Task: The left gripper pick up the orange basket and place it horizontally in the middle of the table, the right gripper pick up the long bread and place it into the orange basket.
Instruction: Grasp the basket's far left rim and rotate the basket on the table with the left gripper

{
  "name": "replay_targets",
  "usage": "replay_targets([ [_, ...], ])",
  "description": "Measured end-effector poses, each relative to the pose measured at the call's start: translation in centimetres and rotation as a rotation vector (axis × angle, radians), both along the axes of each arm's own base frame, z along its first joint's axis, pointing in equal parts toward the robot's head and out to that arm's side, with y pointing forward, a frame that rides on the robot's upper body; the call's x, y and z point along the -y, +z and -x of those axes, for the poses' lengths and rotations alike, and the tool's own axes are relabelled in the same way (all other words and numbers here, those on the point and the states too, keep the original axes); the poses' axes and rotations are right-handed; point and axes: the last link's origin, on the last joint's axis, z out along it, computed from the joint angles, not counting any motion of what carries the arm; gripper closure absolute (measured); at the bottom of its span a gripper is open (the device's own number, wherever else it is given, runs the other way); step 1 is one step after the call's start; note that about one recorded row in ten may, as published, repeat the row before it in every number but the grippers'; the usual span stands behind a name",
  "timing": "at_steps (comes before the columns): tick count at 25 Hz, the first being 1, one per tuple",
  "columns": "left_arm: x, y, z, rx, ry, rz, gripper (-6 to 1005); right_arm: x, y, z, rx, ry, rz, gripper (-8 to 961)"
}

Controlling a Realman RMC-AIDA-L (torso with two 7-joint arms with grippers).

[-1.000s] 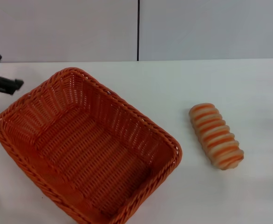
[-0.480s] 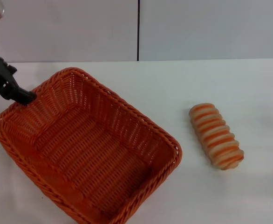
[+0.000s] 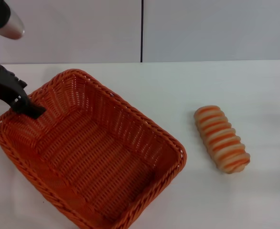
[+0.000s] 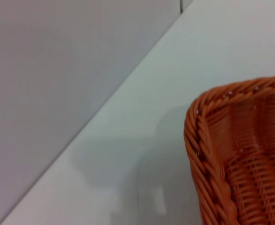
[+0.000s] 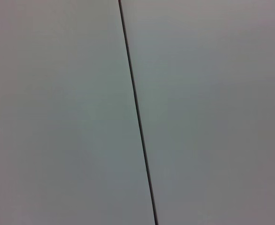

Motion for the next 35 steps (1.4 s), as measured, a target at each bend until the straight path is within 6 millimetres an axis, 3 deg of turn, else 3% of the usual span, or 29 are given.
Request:
replay_targets([
  [24, -0.2, -2.4, 1.2, -0.064, 0.059, 0.055, 287, -0.3, 0.3, -0.5, 0.012, -0.025, 0.008, 205],
  [35, -0.8, -2.3, 0.3, -0.048, 0.067, 0.009, 530, -0.4, 0.4, -0.6, 0.019, -0.032, 0.011, 204],
])
